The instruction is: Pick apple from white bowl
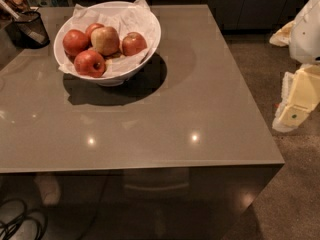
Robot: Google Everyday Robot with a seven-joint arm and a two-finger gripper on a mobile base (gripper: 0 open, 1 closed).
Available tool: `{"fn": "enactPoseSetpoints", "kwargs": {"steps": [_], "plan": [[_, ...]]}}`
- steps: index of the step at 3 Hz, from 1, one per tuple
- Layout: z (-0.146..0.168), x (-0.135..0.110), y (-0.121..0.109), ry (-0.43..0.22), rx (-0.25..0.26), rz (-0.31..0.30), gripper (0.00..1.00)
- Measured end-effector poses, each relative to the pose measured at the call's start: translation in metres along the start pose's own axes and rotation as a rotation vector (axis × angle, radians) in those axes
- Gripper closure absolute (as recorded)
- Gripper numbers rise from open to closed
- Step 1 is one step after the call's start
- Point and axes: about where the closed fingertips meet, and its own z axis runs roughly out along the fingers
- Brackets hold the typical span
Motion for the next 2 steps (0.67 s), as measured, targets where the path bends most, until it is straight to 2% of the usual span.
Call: {"fn": "enactPoseSetpoints", "kwargs": {"steps": [1, 2], "plan": [[-0.003, -0.007, -0.006, -0.007, 0.014, -0.008, 0.0], [0.001, -0.027, -0.022, -0.005, -0.008, -0.041, 0.0]]}}
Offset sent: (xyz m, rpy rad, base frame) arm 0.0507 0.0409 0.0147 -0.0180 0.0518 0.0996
